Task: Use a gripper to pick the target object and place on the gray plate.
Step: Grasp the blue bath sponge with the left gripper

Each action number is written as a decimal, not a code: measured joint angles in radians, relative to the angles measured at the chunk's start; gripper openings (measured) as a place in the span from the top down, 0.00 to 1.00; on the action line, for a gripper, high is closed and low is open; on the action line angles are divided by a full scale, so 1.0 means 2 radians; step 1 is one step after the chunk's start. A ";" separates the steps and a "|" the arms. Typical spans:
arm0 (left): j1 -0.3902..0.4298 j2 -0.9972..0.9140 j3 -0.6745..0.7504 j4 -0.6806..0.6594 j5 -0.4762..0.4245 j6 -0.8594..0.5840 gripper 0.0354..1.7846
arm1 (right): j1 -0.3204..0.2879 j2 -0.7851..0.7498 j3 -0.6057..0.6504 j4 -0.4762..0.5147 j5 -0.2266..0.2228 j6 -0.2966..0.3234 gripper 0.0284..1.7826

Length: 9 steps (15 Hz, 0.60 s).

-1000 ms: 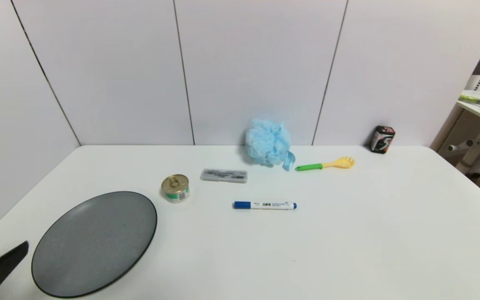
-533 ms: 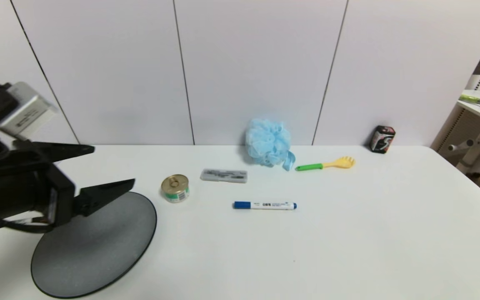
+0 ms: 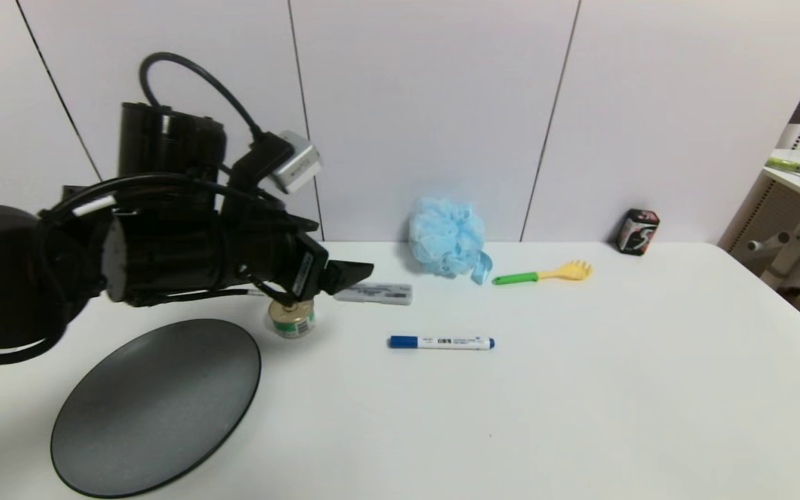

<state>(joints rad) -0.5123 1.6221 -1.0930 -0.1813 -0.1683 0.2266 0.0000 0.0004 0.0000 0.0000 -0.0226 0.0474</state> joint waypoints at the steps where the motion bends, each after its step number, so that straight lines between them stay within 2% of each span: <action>1: -0.009 0.023 -0.019 -0.003 0.011 -0.010 0.06 | 0.000 0.000 0.000 0.000 0.000 0.000 0.04; 4: -0.041 0.087 -0.057 -0.036 0.069 -0.047 0.06 | 0.000 0.000 0.000 0.000 0.000 0.000 0.04; 9: -0.088 0.189 -0.107 -0.122 0.126 -0.117 0.06 | 0.000 0.000 0.000 0.000 0.000 0.000 0.04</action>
<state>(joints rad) -0.6883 1.9998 -1.3079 -0.4247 0.0847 -0.0066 0.0000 0.0004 0.0000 0.0000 -0.0226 0.0470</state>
